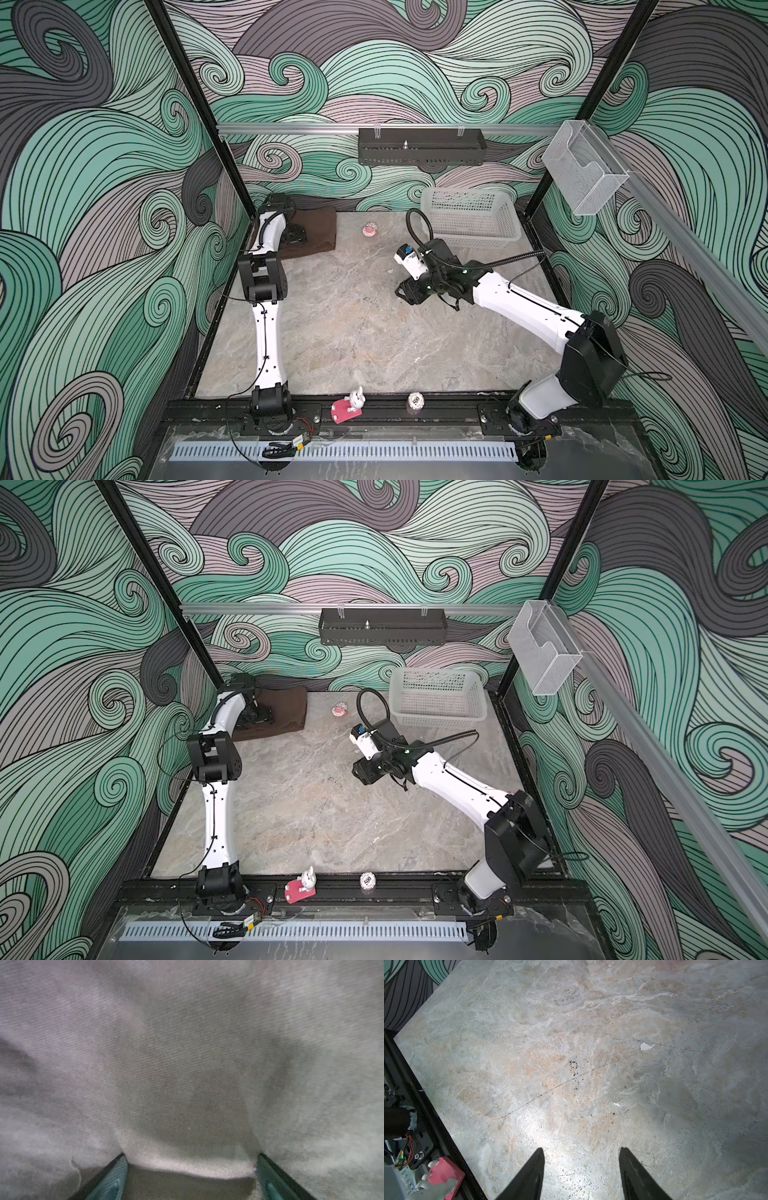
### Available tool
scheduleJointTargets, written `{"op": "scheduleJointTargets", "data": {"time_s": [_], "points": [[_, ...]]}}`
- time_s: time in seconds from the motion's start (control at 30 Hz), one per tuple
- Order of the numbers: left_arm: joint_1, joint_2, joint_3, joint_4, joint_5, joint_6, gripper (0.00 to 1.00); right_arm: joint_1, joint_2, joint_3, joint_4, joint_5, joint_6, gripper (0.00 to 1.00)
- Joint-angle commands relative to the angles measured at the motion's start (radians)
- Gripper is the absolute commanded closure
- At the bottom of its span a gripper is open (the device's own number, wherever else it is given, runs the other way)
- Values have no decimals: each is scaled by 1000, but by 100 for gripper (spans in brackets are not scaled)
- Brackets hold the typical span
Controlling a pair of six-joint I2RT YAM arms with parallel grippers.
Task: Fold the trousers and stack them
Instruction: 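Grasp the folded trousers with the left gripper while the right gripper withdraws, then carry the folded trousers with the left gripper to the far corner and release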
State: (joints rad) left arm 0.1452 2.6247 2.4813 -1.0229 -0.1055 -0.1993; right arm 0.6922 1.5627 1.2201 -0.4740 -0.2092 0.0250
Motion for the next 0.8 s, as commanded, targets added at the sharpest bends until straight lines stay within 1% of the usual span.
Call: {"op": "scheduleJointTargets", "data": {"time_s": [0.0,0.17,0.3,0.47,0.57,0.67,0.77], "points": [[27,23,-4,45,52,-1,3,-2,13,25,-4,11,31,41],[27,-68,-74,86,68,55,3,4,12,25,24,37,53,41],[27,-174,-124,106,76,78,2,13,-11,8,45,61,37,41],[26,-356,-199,103,77,59,1,6,-80,-45,83,73,-35,39],[27,-496,-290,100,34,13,2,-10,-137,-85,108,60,-62,39],[26,-673,-467,164,21,-29,2,-29,-215,-155,176,63,-66,38],[27,-884,-725,324,6,-50,1,-50,-279,-232,249,80,-66,37]]}}
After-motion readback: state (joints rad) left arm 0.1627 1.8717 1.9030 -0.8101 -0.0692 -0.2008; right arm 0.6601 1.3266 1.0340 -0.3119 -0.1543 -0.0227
